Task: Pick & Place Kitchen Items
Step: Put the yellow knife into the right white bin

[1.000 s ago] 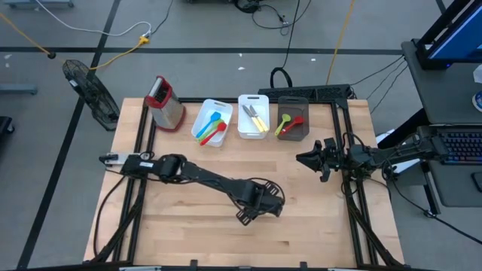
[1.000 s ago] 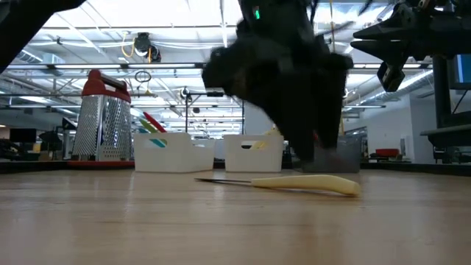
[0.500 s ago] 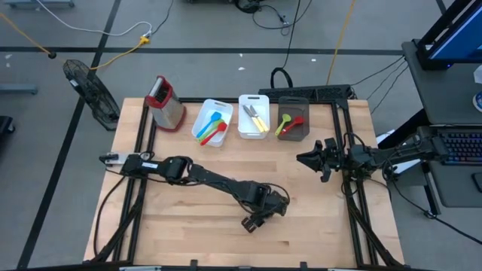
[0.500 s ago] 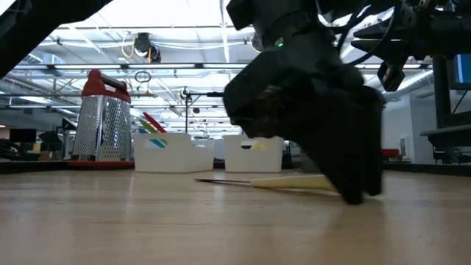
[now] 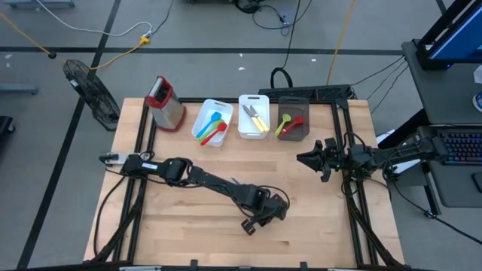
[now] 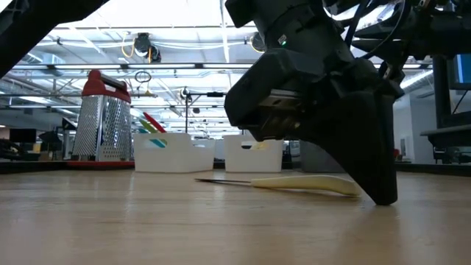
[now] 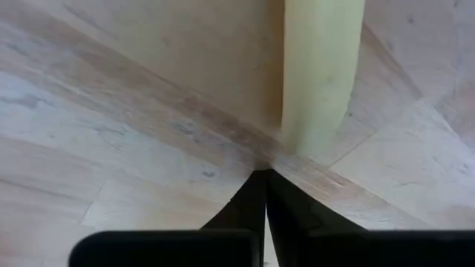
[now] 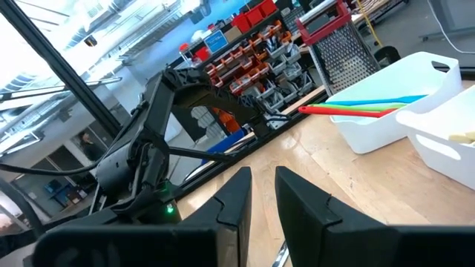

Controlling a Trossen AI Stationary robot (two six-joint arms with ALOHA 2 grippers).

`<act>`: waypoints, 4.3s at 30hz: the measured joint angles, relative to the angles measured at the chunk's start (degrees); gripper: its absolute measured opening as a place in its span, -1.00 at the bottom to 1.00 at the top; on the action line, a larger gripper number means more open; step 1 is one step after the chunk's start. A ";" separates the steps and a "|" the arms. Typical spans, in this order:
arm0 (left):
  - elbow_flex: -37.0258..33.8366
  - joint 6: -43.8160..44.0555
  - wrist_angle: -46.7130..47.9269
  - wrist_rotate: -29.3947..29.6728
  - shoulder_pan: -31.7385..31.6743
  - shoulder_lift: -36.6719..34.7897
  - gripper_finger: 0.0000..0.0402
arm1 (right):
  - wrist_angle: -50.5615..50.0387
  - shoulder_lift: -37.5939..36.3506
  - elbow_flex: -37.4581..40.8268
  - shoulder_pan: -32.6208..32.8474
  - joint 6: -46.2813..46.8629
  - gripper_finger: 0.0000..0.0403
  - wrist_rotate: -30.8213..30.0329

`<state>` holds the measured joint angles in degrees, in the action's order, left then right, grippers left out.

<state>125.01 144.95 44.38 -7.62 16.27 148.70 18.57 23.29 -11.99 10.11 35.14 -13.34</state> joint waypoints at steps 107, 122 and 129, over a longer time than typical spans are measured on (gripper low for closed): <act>0.22 -19.30 17.20 9.56 -1.13 -13.13 -0.75 | 0.38 0.07 0.02 -0.02 -0.26 -0.73 -0.38; 0.36 -35.74 11.20 14.51 -11.12 -24.14 -0.75 | 0.90 0.09 0.02 -0.02 -0.24 -0.73 -0.31; 0.42 -50.67 7.34 5.21 -24.70 -24.92 -0.75 | 1.08 0.09 0.02 -0.02 -0.26 -0.73 -0.33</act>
<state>125.43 94.29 51.71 -2.41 -8.44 123.78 19.65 23.38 -11.97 10.09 34.87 -13.66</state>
